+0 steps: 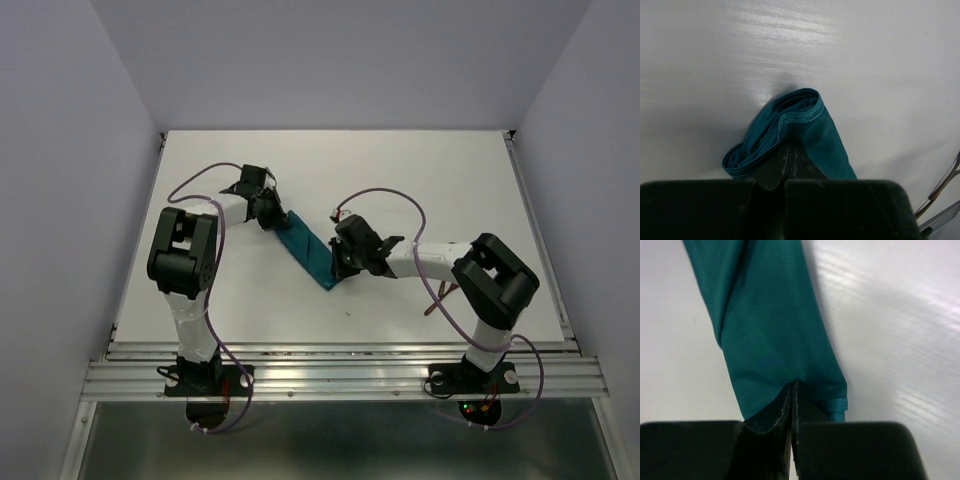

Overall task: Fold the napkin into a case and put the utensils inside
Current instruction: Rotate the smaller rectangle-folded napkin at the center of the board, then move the spoon to the center of the board.

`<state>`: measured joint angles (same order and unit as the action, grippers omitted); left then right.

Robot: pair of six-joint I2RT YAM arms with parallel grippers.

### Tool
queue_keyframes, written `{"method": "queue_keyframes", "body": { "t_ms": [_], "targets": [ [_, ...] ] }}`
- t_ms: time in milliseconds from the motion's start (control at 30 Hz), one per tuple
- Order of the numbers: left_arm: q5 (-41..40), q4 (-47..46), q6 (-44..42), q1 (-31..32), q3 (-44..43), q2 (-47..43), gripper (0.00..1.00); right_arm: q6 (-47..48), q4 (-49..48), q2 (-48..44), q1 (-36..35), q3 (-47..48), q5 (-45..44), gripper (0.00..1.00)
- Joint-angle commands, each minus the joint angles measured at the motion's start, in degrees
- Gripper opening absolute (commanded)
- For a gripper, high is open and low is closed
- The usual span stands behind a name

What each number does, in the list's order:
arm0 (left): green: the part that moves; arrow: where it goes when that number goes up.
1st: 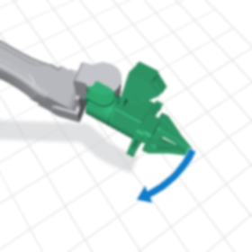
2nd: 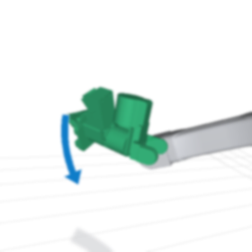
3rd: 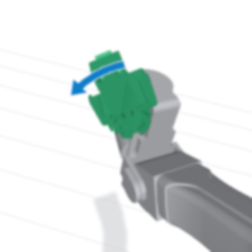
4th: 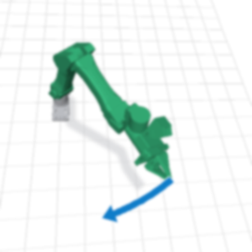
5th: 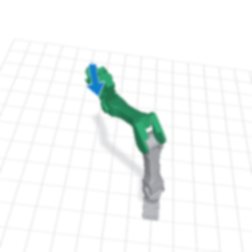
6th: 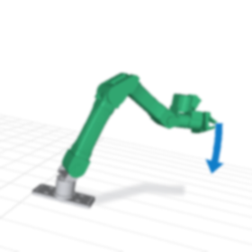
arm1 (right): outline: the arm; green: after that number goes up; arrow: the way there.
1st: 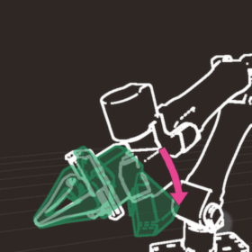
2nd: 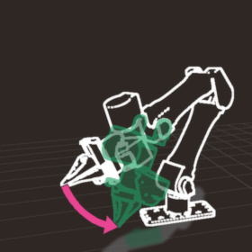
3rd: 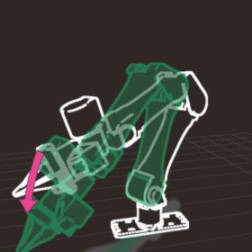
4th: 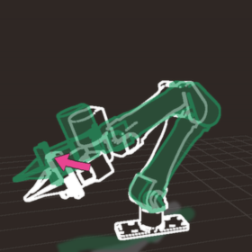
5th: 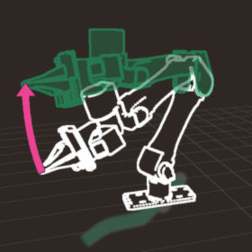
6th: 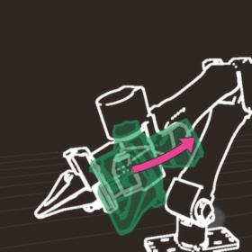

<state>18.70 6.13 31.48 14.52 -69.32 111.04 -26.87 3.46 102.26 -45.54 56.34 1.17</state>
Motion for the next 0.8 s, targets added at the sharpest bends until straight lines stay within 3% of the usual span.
{"method": "queue_keyframes", "body": {
  "t_ms": [0, 100, 200, 233, 333, 433, 533, 667, 767],
  "targets": [
    [-2.87, 1.51, -0.20, -0.11, 1.47, -3.46, 0.00, 8.23, 8.05, 1.54, 0.28, 0.44, -18.36, 0.02],
    [-4.28, 2.22, -0.02, -0.11, 1.47, -5.39, 0.00, 11.05, 8.31, 0.84, 0.28, 1.23, -21.20, 0.05],
    [-5.60, 2.92, 0.15, -0.11, 1.38, -7.59, 0.00, 12.55, 8.05, -1.53, 0.80, 2.28, -21.12, 0.15],
    [-6.30, 3.18, 0.42, -0.11, 1.12, -8.82, 0.00, 11.94, 7.44, -3.80, 0.80, 2.46, -21.29, 0.37],
    [-8.40, 3.27, 1.47, -0.11, 0.68, -11.28, 0.00, 10.18, 5.86, -7.94, 0.80, 1.94, -24.09, 0.75],
    [-9.99, 3.54, 1.56, -0.11, 0.06, -15.14, 0.00, 7.63, 5.85, -12.68, 2.29, 1.24, -25.86, 0.76],
    [-11.84, 5.11, 0.25, -0.11, -1.17, -18.14, 0.09, 3.51, 6.90, -18.05, 7.38, -0.96, -26.22, 0.77],
    [-12.02, 7.14, -2.30, -0.11, -3.01, -20.42, 0.15, -5.62, 14.97, -23.67, 18.61, -4.99, -22.71, 0.78],
    [-10.62, 7.32, -3.00, -0.11, -3.01, -21.13, 0.17, -9.33, 18.67, -27.10, 22.32, -8.33, -20.16, 0.77]
  ]
}}
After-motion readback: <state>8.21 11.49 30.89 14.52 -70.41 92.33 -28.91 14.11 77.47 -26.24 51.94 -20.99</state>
